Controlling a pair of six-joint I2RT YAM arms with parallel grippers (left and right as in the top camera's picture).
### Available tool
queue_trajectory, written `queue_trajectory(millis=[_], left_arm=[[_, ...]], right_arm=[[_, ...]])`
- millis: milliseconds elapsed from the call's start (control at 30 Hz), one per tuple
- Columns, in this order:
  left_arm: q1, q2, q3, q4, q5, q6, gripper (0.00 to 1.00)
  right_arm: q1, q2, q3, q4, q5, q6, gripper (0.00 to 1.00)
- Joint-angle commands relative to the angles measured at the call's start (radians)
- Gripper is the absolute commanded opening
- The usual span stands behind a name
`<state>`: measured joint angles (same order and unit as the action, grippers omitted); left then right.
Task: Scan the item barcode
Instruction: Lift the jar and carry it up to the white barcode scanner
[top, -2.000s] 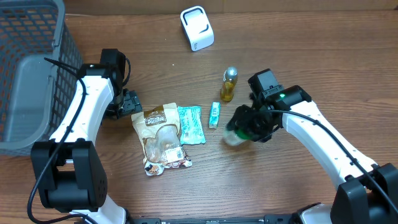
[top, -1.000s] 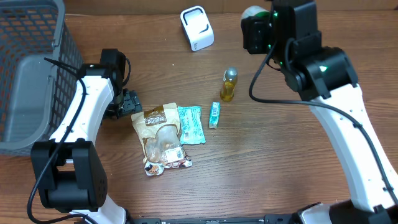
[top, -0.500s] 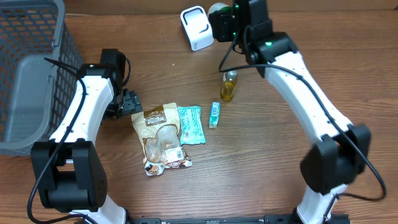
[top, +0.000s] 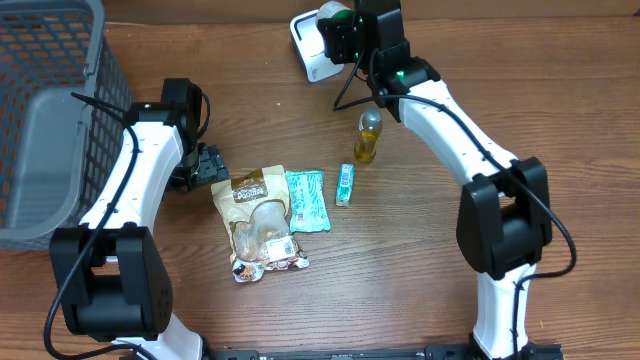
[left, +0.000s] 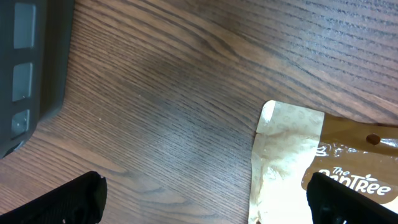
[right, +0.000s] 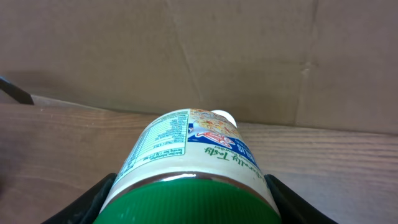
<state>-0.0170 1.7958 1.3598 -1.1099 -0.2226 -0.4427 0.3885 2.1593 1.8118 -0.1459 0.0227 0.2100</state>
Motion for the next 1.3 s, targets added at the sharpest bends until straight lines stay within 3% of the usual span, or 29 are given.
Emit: queue_trajectory(millis=[0, 200, 700, 1267], left_arm=[[0.004, 0.011, -0.005, 0.000, -0.020, -0.007, 1.00], [0.004, 0.011, -0.005, 0.001, -0.020, -0.007, 1.00], [0.004, 0.011, -0.005, 0.001, -0.020, -0.007, 0.99], [0.004, 0.011, -0.005, 0.001, -0.021, -0.007, 0.99]], right_arm=[[0.005, 0.022, 0.022, 0.061, -0.010, 0.024, 0.04], [0.003, 0.082, 0.022, 0.177, -0.010, 0.139, 0.04], [0.001, 0.188, 0.022, 0.464, -0.006, 0.138, 0.04], [-0.003, 0.289, 0.022, 0.660, 0.001, 0.135, 0.04]])
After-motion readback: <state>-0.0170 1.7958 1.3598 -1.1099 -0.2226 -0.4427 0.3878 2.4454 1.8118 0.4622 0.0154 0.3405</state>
